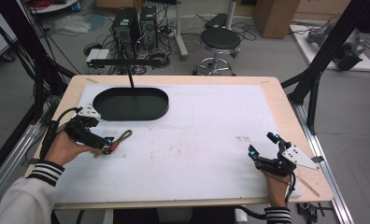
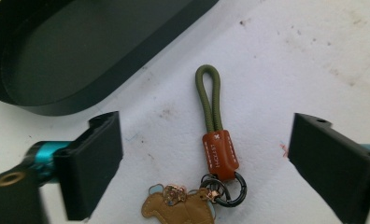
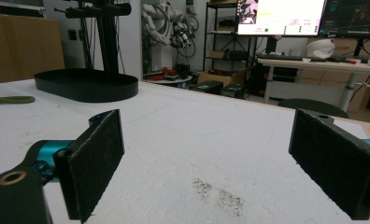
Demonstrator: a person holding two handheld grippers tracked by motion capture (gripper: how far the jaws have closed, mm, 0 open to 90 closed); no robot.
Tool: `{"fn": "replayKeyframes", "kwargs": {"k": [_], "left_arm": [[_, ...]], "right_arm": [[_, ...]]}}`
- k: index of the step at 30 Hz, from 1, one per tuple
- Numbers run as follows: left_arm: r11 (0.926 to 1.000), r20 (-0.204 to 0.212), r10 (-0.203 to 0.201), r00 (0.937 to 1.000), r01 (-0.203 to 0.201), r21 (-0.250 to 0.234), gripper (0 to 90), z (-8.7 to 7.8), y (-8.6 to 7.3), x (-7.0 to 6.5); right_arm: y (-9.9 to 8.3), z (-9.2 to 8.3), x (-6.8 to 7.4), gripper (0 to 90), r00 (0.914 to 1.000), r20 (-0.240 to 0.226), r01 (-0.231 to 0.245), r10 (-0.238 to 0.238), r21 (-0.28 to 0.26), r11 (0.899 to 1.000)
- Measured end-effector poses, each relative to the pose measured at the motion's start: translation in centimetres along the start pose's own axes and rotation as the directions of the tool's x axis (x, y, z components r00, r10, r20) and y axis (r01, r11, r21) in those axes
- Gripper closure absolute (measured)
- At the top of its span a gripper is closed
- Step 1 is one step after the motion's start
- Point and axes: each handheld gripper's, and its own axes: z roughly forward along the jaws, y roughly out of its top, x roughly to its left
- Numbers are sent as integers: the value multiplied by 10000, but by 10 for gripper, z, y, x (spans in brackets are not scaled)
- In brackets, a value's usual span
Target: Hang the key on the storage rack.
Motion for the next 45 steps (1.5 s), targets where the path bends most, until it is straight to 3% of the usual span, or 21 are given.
{"fn": "replayKeyframes", "kwargs": {"k": [7,14,17,25,28,45], "left_arm": [[9977,273,60,9996,-79,674,147,11,1,-2],[9908,351,-10,9994,-38,1356,160,22,3,-3],[9876,491,-72,9988,-6,1569,210,26,5,-4],[9768,598,-54,9982,-75,2140,237,36,5,-2],[9746,734,-188,9971,19,2241,295,38,5,-2],[9409,773,-348,9964,65,3386,447,52,15,-6]], "right_arm": [[0,0,0,93,10000,5,-12,12,-4,10000],[0,0,0,93,10000,4,-3,3,1,10000],[0,0,0,93,10000,-6,-16,16,34,10000],[0,0,0,93,10000,-2,-22,22,37,10000],[0,0,0,94,10000,3,-20,20,31,10000],[0,0,0,93,10000,24,-52,52,9,10000]]}}
